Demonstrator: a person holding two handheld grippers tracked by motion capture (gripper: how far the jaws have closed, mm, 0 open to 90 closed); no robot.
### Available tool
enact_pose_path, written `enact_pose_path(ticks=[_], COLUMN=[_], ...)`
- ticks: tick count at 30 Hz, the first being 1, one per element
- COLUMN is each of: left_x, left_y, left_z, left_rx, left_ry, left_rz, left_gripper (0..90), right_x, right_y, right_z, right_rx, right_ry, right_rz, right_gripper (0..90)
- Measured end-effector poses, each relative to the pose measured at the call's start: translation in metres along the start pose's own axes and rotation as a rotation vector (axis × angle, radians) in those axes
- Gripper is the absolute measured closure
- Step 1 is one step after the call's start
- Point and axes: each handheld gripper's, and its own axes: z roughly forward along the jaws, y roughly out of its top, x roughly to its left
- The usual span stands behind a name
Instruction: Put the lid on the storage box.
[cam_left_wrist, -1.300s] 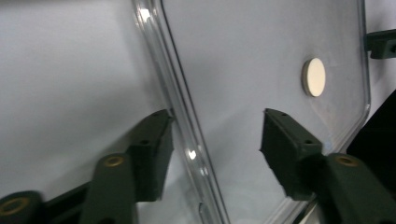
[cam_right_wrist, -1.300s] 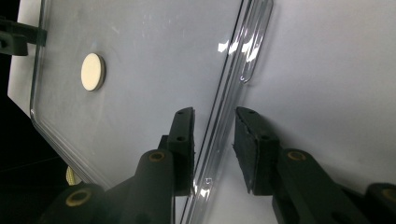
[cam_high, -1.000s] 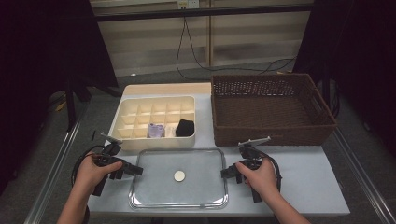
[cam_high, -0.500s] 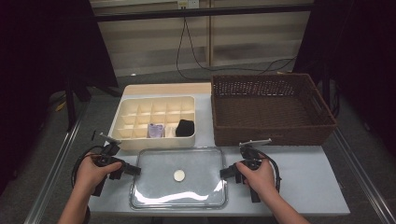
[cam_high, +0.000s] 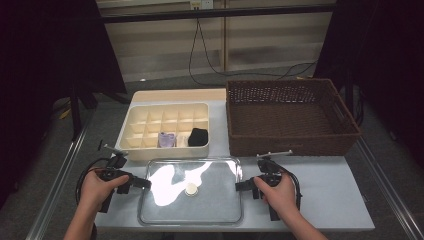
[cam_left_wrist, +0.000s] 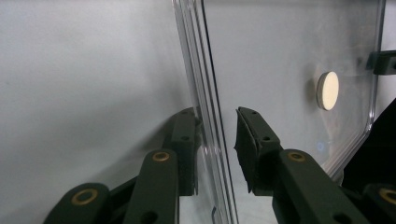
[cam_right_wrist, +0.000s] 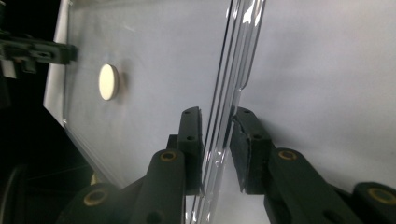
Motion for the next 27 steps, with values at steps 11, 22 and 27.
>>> enact_pose_path(ticks=[11, 22, 27], left_x=[-0.012, -0.034, -0.043], left_y=[-0.007, 0.003, 0.013], left_z=[-0.013, -0.042, -0.060], left_rx=[-0.021, -0.079, -0.135], left_ry=[-0.007, -0.009, -0.014], left_rz=[0.034, 0.110, 0.135], left_gripper=[73.9, 75.8, 76.5], right_x=[0.003, 0.025, 0.038], right_y=[-0.007, -0.002, 0.010], right_z=[-0.013, -0.038, -0.051], right_rx=[-0.044, -0.136, -0.176], right_ry=[0.022, 0.032, 0.051], right_rz=[-0.042, -0.127, -0.161], right_gripper=[77.2, 79.1, 79.2])
